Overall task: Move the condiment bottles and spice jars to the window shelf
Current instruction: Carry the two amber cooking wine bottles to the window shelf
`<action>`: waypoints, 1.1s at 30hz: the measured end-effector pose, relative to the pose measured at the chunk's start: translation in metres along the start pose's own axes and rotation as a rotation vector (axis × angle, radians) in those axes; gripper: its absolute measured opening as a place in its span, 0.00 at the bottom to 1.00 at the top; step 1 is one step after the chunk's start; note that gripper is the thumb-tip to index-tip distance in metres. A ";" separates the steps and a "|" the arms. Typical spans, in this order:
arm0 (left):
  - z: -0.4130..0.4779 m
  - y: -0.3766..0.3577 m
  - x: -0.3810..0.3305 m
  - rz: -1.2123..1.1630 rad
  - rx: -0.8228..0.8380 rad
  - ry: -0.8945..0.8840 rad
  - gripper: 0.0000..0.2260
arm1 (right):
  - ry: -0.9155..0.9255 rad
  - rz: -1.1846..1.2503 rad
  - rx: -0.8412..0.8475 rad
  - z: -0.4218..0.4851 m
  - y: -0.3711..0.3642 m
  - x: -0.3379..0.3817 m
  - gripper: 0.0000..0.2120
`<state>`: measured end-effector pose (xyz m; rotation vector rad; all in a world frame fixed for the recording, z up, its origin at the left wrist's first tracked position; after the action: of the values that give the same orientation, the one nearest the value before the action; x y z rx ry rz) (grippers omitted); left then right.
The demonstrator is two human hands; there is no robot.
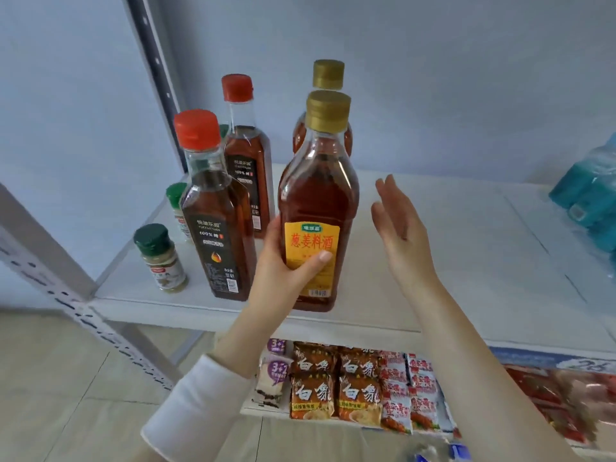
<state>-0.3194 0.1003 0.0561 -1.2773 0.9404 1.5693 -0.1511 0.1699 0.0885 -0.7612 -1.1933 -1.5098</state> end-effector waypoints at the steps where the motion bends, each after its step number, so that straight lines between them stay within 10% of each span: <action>1: 0.000 0.001 0.002 -0.012 -0.027 0.015 0.26 | 0.002 0.020 0.038 0.008 -0.002 -0.004 0.22; 16: -0.023 -0.006 -0.012 0.042 -0.428 0.026 0.24 | 0.056 0.112 0.483 0.071 -0.046 -0.025 0.36; 33: -0.030 -0.005 -0.017 0.082 -0.601 -0.045 0.25 | -0.023 0.144 0.439 0.091 -0.083 -0.025 0.31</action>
<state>-0.3042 0.0709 0.0675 -1.6099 0.5044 2.0253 -0.2330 0.2627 0.0695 -0.5534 -1.3940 -1.0703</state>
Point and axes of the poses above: each hand's wrist, its own z-axis towards the middle knuckle, its own y-axis out of the back of the hand, x = y × z, the point moved 9 cm from there along z, towards the middle knuckle, and after that the axes turned 5 degrees about -z, right-handed, at the moved point
